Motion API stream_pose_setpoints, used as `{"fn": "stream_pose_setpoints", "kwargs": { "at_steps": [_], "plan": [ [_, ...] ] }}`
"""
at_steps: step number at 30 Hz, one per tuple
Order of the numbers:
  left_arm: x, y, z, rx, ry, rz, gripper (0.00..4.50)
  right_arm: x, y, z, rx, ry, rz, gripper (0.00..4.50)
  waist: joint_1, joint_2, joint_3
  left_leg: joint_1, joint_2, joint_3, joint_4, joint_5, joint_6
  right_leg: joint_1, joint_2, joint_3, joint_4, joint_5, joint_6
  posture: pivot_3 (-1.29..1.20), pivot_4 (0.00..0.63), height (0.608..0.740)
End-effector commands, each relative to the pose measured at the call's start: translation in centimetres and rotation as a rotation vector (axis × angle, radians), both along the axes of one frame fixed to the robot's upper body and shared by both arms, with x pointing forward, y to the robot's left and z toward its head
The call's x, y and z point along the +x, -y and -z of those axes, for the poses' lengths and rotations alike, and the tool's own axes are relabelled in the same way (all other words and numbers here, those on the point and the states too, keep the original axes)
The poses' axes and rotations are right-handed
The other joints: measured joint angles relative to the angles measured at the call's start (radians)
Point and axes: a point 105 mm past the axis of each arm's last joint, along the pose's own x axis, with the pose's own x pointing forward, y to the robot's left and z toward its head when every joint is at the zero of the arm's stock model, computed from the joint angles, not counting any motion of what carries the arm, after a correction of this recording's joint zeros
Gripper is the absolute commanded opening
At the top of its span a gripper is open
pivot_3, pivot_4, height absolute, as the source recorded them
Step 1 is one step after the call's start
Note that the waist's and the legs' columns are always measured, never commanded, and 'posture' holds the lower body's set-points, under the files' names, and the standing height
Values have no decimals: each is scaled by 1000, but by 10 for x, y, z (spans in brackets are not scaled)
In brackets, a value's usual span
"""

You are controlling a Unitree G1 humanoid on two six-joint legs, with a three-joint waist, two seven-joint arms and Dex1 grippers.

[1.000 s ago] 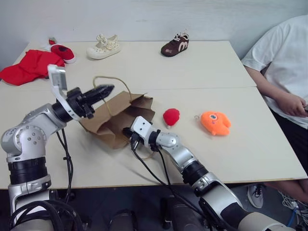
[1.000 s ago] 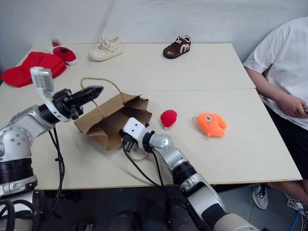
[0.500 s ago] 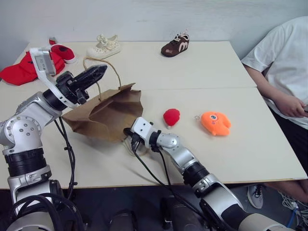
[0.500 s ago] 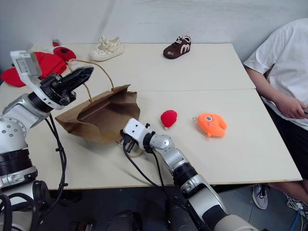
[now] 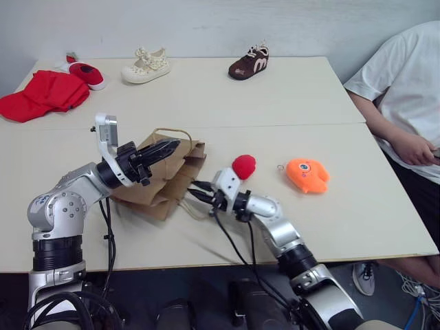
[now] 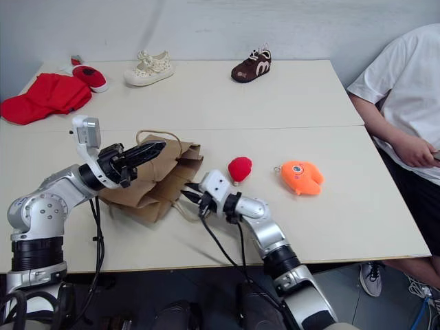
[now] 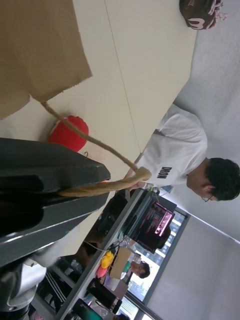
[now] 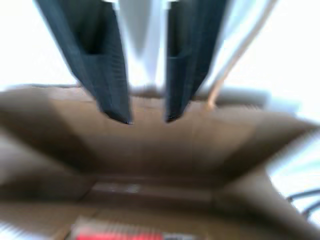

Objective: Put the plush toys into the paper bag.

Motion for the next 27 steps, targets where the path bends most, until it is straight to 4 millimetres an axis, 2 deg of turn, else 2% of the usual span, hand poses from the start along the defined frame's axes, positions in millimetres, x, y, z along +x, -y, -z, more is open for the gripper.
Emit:
{"fn": "stream_pose_setpoints", "kwargs": {
  "at_steps": [1,2,3,5,6,7,9,13,15,17,23,27],
  "plan": [
    [-9,-1,-19,3,63,34,0,-25,37,-42,136,92,-39,2327,4,0,0,0,0,0,-1,0,0,0,0,0,-1,0,0,0,150,740],
    [-10,-2,-20,0,63,40,0,-29,44,-43,139,92,-33,2674,5,0,0,0,0,-1,-3,0,0,0,0,-1,-3,0,0,0,150,740],
    [-12,-3,-22,-7,61,50,0,-33,62,-44,144,84,14,3024,8,0,0,0,0,-1,-5,0,0,0,0,-1,-4,0,0,0,150,740],
    [-15,-4,-24,-12,44,71,0,-44,110,-39,118,78,157,3733,21,0,0,0,0,0,-7,0,0,0,0,-1,-5,0,0,0,150,740],
    [-15,-5,-24,-12,42,76,0,-51,129,-34,84,78,220,4055,27,0,0,0,0,0,-9,0,0,0,0,-1,-7,0,0,0,150,740],
    [-16,-5,-24,-12,42,79,0,-55,138,-31,59,76,254,4427,30,0,0,1,-1,0,-11,0,0,0,1,-1,-8,0,1,0,150,740],
    [-16,-5,-23,-7,39,88,0,-68,171,-16,-27,58,371,4468,37,0,0,1,-1,0,-11,0,0,0,1,0,-9,0,1,0,150,740],
    [-15,-4,-23,-5,35,105,0,-86,226,0,-102,26,601,4468,38,0,0,3,-1,2,-11,0,0,1,2,2,-8,0,1,0,150,740],
    [-15,-4,-22,0,32,111,0,-92,240,4,-125,10,663,4468,35,0,0,4,-1,2,-11,1,-1,1,2,3,-7,0,1,0,150,740],
    [-14,-4,-19,10,21,119,0,-87,245,0,-157,11,703,4468,31,0,0,5,-1,3,-11,3,-2,1,3,4,-6,1,1,0,150,740],
    [-13,0,-19,14,17,142,0,-39,245,-10,-282,-24,754,4468,22,-1,1,5,-2,4,-11,8,-3,1,4,6,-7,7,0,0,150,740],
    [-15,1,-21,19,18,154,0,-3,246,-5,-354,-94,774,4468,26,-1,1,4,-2,2,-14,9,-4,0,5,6,-8,6,-1,0,150,740]
  ]
}}
